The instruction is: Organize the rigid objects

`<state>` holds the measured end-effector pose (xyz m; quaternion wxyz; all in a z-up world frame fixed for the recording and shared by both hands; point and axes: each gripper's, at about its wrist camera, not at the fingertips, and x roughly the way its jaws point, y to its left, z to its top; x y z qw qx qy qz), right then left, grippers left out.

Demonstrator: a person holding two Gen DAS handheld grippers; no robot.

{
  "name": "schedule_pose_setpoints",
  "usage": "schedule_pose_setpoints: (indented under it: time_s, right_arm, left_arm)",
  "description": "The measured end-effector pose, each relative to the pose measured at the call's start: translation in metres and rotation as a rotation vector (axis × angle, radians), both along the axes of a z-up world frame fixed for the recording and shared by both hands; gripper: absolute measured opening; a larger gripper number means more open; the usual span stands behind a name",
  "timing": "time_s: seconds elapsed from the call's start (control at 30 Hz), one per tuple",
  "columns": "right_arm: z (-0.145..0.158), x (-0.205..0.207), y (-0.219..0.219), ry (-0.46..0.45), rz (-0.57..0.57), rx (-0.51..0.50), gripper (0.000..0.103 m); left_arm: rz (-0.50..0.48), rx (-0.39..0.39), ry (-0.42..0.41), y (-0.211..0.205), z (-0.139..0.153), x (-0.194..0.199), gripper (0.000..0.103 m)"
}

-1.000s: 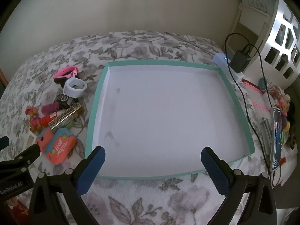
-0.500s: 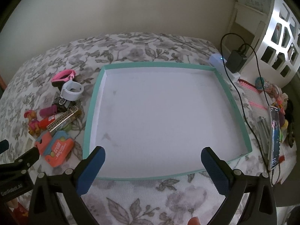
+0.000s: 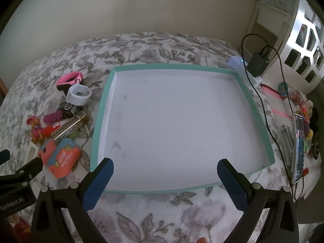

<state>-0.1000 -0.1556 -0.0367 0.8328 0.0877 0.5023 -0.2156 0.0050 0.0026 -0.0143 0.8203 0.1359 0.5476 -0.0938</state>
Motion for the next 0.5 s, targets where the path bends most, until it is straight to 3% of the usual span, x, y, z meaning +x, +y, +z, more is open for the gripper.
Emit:
schedule_pose_setpoints:
  time_s: [0.5]
  right_arm:
    - [-0.0024, -0.0005, -0.0017, 0.006, -0.006, 0.007, 0.103]
  left_arm:
    - [0.001, 0.000, 0.009, 0.0017, -0.0019, 0.0006, 0.103]
